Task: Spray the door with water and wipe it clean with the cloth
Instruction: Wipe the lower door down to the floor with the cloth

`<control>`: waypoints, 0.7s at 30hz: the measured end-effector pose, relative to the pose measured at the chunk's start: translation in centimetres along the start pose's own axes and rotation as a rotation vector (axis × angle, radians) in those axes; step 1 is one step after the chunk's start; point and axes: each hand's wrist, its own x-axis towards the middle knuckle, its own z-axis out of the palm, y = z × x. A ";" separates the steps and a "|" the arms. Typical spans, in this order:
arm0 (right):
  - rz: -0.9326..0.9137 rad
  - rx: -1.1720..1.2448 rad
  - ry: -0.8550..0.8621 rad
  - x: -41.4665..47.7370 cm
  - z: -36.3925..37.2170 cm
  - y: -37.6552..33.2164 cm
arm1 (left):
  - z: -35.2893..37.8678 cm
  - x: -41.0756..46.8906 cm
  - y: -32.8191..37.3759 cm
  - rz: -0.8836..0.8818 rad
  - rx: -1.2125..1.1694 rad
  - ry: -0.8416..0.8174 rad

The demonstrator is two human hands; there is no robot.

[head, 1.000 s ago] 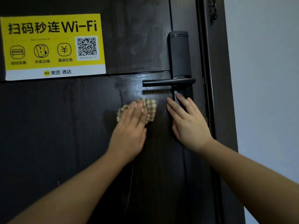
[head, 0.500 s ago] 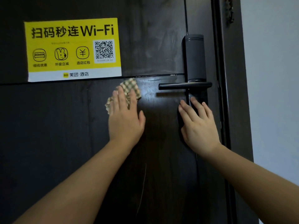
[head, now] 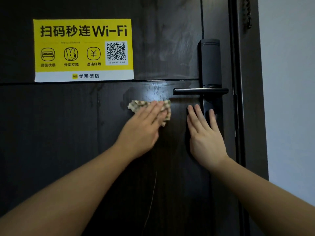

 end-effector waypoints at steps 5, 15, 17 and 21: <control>-0.076 -0.033 -0.016 -0.5 -0.2 1.6 | -0.2 0.3 2.6 -0.369 -0.093 0.022; -0.061 -0.061 -0.149 -2.6 0.2 2.0 | 0.7 -2.4 6.8 -0.207 -0.154 0.030; -0.052 -0.049 -0.142 -2.7 0.3 2.0 | 1.5 -3.3 9.6 -0.086 -0.175 -0.006; -0.080 -0.054 -0.120 -3.1 0.6 2.2 | 2.1 -4.3 7.4 0.266 -0.085 -0.071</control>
